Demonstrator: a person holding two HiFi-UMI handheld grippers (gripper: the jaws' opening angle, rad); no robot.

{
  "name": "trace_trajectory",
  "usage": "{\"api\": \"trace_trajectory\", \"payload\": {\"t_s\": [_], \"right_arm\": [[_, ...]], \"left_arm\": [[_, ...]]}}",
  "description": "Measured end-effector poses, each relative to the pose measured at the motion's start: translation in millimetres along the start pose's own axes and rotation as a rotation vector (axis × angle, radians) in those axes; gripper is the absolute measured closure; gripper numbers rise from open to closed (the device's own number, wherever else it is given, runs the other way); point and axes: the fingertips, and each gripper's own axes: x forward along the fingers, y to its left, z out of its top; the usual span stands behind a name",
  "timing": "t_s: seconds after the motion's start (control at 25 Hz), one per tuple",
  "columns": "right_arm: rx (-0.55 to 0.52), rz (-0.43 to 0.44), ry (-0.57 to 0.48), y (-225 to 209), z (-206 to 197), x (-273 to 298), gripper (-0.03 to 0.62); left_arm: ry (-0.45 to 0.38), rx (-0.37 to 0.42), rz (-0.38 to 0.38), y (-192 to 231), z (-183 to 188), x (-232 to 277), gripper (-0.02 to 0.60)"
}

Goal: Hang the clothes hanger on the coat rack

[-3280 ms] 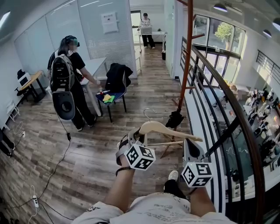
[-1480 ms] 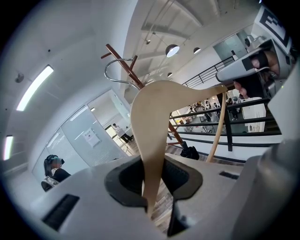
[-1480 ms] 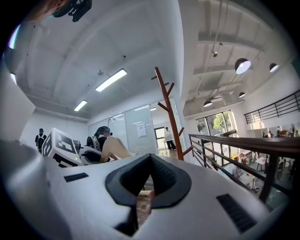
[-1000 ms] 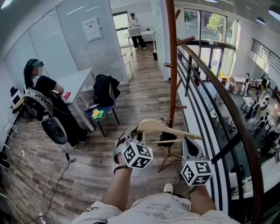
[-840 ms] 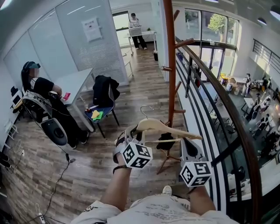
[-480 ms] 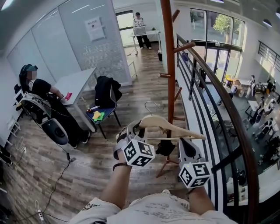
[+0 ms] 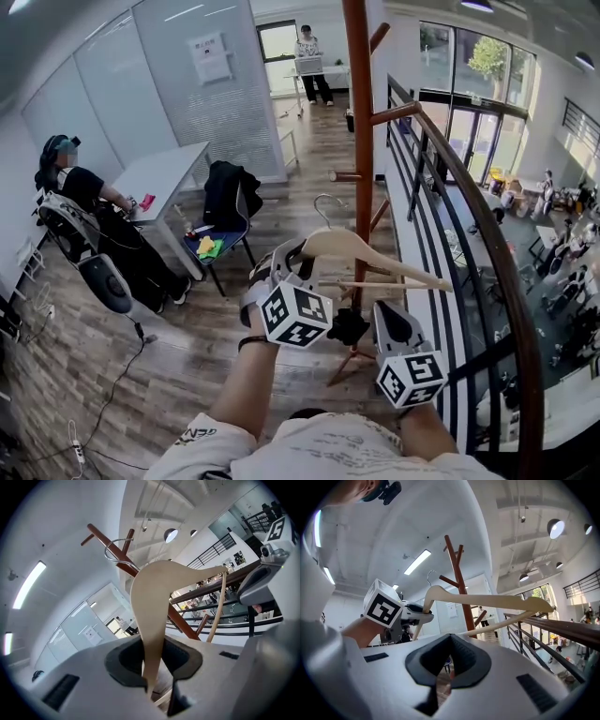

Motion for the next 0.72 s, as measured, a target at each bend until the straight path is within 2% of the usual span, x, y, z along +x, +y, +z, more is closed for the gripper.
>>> {"api": "trace_trajectory", "payload": {"t_s": [0.4,0.72], "right_arm": [[-0.009,0.005,-0.007,-3,8,32,0.594],[-0.002,-0.016,-0.011,-14,4,46,0.594]], "left_arm": [[-0.032,0.016,-0.003,29,11,25,0.491],[-0.050,0.028,-0.026,32,13,47,0.491]]}}
